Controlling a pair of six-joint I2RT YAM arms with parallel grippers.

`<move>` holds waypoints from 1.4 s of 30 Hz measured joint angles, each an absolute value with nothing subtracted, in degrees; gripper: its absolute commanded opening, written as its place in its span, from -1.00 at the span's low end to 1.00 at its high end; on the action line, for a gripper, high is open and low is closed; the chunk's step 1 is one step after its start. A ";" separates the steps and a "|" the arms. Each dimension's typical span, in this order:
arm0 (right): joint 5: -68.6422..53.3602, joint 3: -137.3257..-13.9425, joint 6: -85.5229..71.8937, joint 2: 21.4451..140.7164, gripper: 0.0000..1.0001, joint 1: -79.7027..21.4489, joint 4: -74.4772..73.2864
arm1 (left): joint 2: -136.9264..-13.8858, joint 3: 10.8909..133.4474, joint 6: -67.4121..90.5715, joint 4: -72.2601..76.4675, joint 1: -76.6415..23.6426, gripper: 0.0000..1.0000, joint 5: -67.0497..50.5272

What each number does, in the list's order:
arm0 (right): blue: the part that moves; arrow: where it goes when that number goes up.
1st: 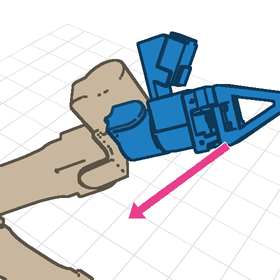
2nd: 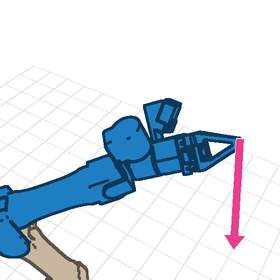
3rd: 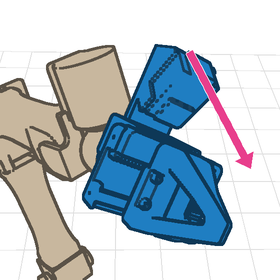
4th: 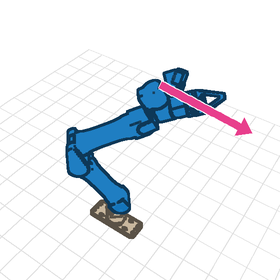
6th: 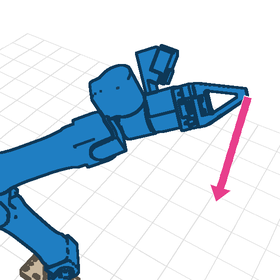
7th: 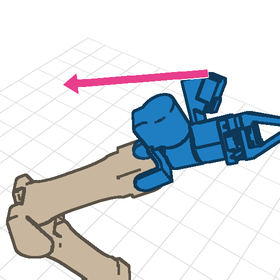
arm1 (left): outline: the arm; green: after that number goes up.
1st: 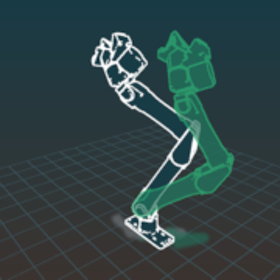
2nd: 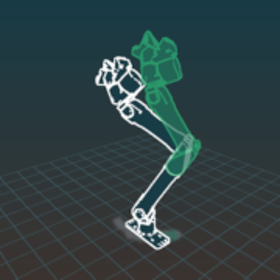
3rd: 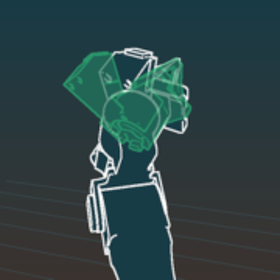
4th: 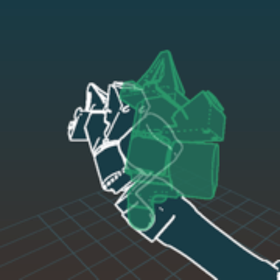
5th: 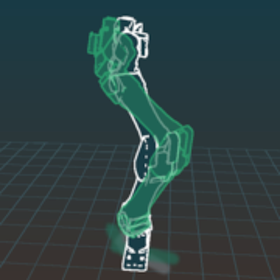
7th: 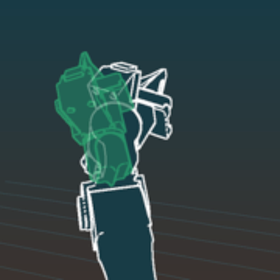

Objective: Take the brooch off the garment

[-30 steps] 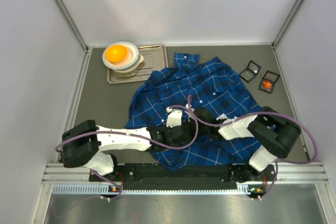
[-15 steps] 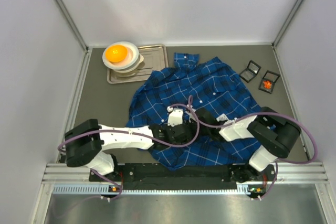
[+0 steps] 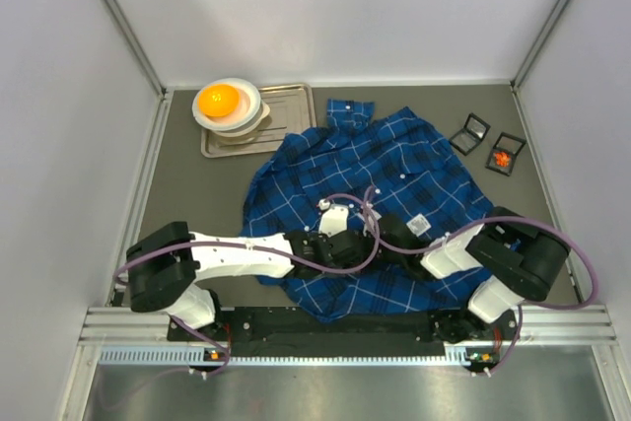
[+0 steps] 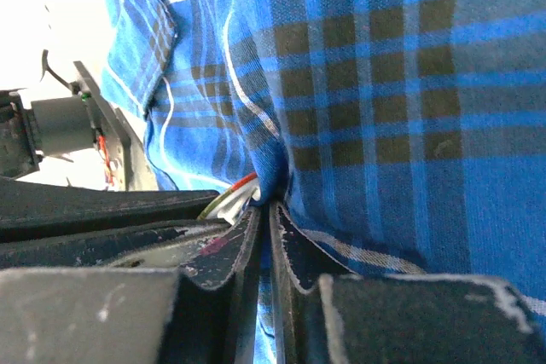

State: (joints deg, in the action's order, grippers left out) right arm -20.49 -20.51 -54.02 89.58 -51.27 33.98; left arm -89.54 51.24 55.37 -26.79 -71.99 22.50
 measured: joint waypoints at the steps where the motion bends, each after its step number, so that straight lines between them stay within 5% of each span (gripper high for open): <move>1: -20.23 -19.53 -54.78 89.52 -0.71 -51.37 35.62 | -89.01 50.46 55.77 -26.04 -71.99 -1.00 22.09; 9: -17.08 -13.32 -60.73 89.23 -0.53 -51.66 46.06 | -86.11 46.76 59.11 -22.39 -71.99 -1.00 21.30; 23: -9.21 -20.73 -57.17 69.30 -0.67 -52.01 20.25 | -83.48 44.10 63.37 -21.89 -72.51 -1.00 18.22; 42: -8.49 -21.47 -54.46 70.85 -0.49 -52.01 11.49 | -89.27 55.57 51.62 -39.92 -73.80 -1.00 19.35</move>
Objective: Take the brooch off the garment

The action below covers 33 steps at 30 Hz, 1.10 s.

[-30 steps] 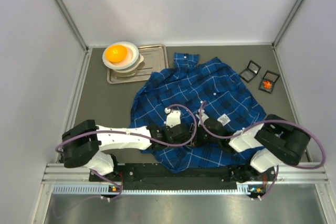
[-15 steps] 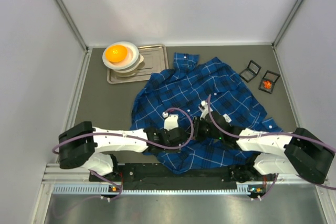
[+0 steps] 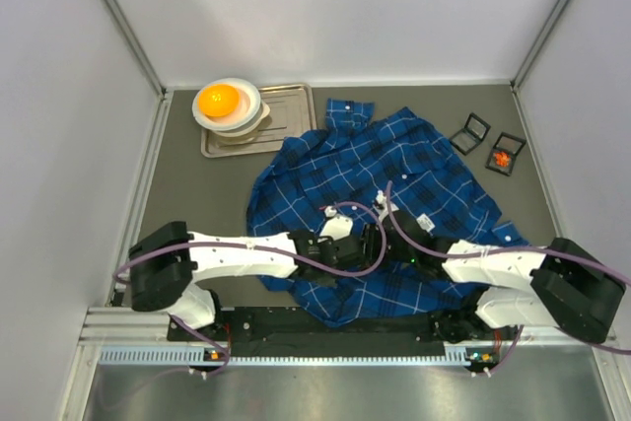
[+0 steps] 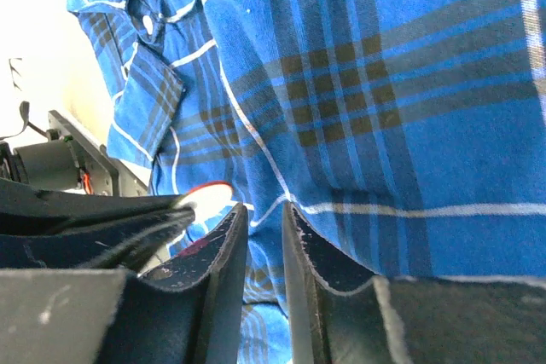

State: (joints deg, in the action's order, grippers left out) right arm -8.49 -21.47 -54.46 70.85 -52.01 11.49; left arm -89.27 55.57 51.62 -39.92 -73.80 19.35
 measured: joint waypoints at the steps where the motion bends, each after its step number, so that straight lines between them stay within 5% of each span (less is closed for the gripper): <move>1: -8.12 -21.63 -53.93 70.13 -0.48 -52.01 10.55 | -88.38 55.35 50.83 -40.66 -73.80 -1.00 19.38; 5: -7.01 -22.33 -51.18 65.54 -0.28 -51.44 5.48 | -80.53 53.60 49.76 -42.15 -73.38 -1.00 19.94; 9: -7.55 -22.96 -46.96 61.63 0.16 -50.70 0.75 | -70.48 51.70 49.32 -39.22 -72.25 -1.00 20.21; 13: -8.88 -22.74 -43.18 54.33 0.30 -50.19 -5.02 | -58.83 44.45 48.75 -28.86 -71.22 -1.00 20.21; 22: -19.92 -21.30 -36.56 29.47 0.28 -49.32 -7.73 | -39.16 26.48 44.88 -0.91 -67.99 -1.00 15.62; 33: -29.98 -23.49 -36.62 30.02 0.17 -49.32 -0.75 | -41.85 25.34 42.37 23.92 -67.96 -1.00 0.30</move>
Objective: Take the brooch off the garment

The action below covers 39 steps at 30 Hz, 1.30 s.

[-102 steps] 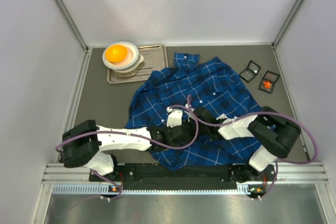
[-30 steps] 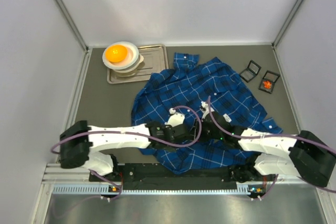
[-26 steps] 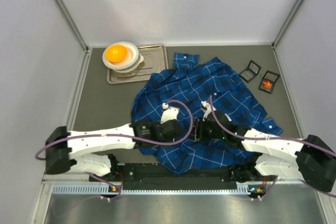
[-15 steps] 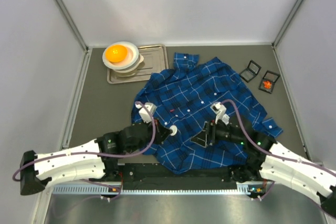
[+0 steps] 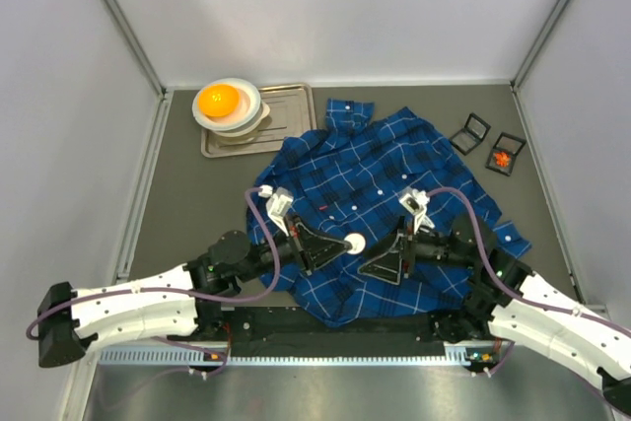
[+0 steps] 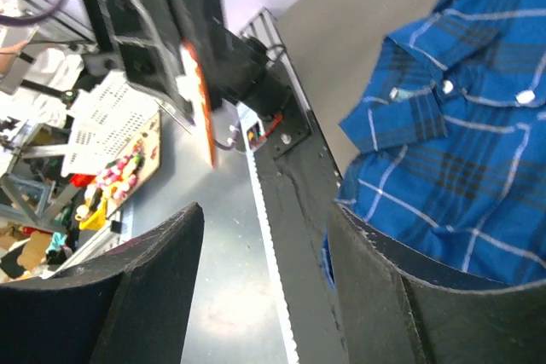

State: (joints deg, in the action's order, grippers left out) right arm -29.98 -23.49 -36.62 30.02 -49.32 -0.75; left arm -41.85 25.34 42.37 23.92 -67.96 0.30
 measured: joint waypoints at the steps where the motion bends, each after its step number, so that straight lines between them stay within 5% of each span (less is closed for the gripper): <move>1: -30.46 -23.81 -36.82 30.15 0.16 -49.32 0.45 | -42.72 25.34 42.50 25.36 -67.96 -1.00 -0.80; 29: -28.16 -24.77 -40.10 25.89 -0.30 -49.32 6.44 | -47.86 24.60 45.56 34.74 -67.96 -1.00 -7.05; 39: -27.51 -24.77 -41.85 26.15 -0.33 -49.32 7.77 | -47.86 24.60 45.56 34.72 -67.96 -1.00 -7.01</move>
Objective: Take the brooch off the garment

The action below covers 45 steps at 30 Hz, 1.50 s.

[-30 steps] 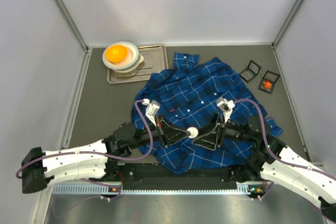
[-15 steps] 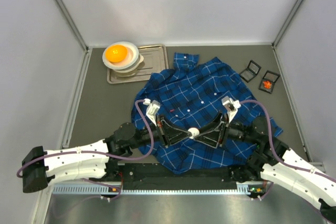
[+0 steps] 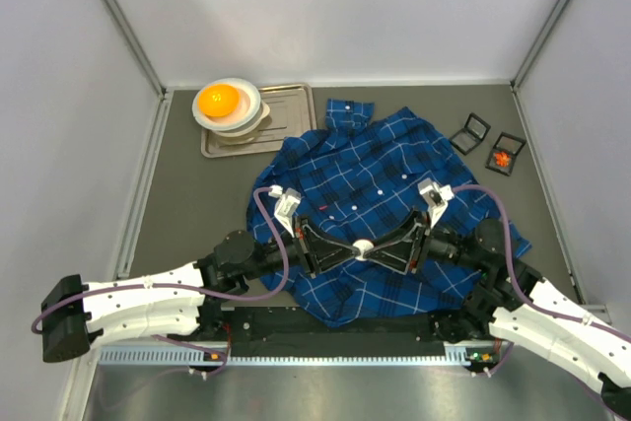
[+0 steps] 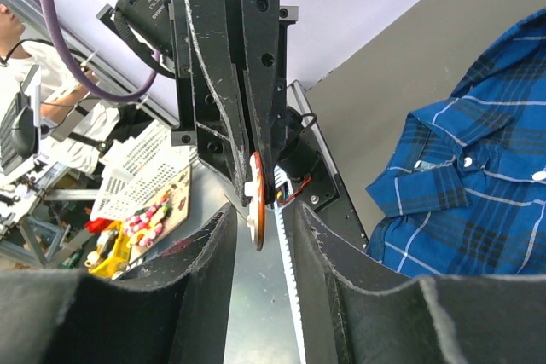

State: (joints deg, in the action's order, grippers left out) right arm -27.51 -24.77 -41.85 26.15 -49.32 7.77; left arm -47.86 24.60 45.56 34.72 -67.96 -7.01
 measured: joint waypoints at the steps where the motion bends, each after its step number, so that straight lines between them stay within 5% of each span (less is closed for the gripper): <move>1: -27.49 -24.77 -42.09 26.24 -0.32 -49.32 7.79 | -47.86 24.60 45.56 34.72 -67.96 -1.00 -6.87; 16: -26.87 -24.73 -43.81 26.63 -0.44 -49.32 9.19 | -47.83 24.60 45.60 33.21 -67.96 -1.00 -5.10; 24: -27.05 -23.03 -44.88 26.52 0.00 -49.32 10.70 | -47.64 24.60 45.95 32.86 -67.96 -1.00 -4.38; 45: -27.18 -21.45 -45.19 29.47 -0.30 -49.32 12.95 | -46.04 24.64 47.00 31.70 -67.96 -1.00 -1.93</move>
